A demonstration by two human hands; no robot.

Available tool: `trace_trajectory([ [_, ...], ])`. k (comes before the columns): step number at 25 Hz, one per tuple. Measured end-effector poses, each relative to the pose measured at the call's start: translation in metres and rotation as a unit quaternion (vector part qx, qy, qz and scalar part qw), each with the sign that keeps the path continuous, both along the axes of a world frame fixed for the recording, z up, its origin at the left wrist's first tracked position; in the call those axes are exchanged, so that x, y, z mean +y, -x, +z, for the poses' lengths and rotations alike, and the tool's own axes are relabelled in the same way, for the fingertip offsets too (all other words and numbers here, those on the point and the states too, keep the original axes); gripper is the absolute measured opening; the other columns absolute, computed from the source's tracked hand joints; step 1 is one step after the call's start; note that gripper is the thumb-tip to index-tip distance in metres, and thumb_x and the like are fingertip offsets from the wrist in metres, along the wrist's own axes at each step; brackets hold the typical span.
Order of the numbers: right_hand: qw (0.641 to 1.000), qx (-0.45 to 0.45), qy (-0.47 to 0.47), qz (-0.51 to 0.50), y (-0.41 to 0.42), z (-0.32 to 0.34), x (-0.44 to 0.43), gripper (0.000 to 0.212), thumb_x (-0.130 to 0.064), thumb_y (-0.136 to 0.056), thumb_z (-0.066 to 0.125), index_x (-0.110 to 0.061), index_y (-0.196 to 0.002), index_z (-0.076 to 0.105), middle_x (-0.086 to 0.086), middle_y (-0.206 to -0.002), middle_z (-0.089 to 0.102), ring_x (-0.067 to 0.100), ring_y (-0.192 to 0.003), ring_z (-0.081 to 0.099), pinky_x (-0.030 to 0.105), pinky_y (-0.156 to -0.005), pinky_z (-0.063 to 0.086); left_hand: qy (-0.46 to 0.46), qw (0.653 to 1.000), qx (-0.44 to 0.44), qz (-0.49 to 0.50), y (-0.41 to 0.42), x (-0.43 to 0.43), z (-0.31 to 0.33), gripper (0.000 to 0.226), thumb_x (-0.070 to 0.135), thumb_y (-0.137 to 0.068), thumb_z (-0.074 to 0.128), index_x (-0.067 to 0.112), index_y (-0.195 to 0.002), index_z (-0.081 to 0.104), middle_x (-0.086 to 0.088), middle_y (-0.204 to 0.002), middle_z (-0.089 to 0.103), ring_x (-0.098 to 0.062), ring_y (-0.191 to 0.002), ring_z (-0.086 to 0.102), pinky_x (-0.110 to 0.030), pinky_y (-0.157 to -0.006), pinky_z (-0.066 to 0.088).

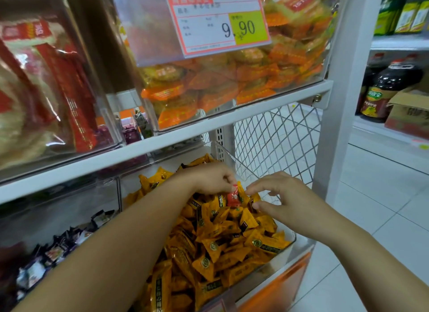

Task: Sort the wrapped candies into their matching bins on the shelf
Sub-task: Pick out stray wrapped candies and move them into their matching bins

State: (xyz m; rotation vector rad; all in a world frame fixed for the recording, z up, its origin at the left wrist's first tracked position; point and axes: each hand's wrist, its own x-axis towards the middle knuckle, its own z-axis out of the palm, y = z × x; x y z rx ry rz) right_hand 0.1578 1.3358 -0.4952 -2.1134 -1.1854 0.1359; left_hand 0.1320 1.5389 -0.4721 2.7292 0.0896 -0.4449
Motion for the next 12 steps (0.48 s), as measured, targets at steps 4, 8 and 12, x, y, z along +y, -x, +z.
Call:
trace_trajectory([
  [4,1.0,0.004,-0.004,0.001,0.001,0.001,-0.001,0.023,-0.028,-0.083,0.067,-0.039,-0.103,0.065,-0.021,-0.108,0.06,0.0,-0.106,0.043,0.02,-0.089,0.04,-0.051,0.997,0.057,-0.022,-0.003,0.001,-0.005,0.009,0.022,-0.094,0.051,0.016,-0.087,0.054,-0.006,-0.077,0.045,-0.02,-0.07,0.04,-0.03,-0.059,0.031],
  [8,1.0,0.014,-0.004,0.001,0.001,0.002,-0.001,0.023,-0.027,-0.084,0.066,-0.042,-0.102,0.063,-0.019,-0.111,0.059,0.001,-0.104,0.044,0.018,-0.086,0.041,-0.038,0.998,0.039,0.01,0.0,0.008,-0.014,0.011,0.024,-0.092,0.056,0.016,-0.092,0.063,-0.002,-0.085,0.057,-0.016,-0.076,0.049,-0.029,-0.066,0.037],
  [12,1.0,0.019,-0.003,-0.001,0.002,0.003,0.001,0.025,-0.03,-0.084,0.065,-0.049,-0.097,0.058,-0.016,-0.111,0.059,0.002,-0.104,0.045,0.02,-0.086,0.042,0.021,0.999,0.018,0.017,0.005,0.009,-0.013,0.003,0.027,-0.091,0.059,0.026,-0.091,0.062,0.015,-0.082,0.056,-0.003,-0.076,0.05,-0.023,-0.069,0.04],
])
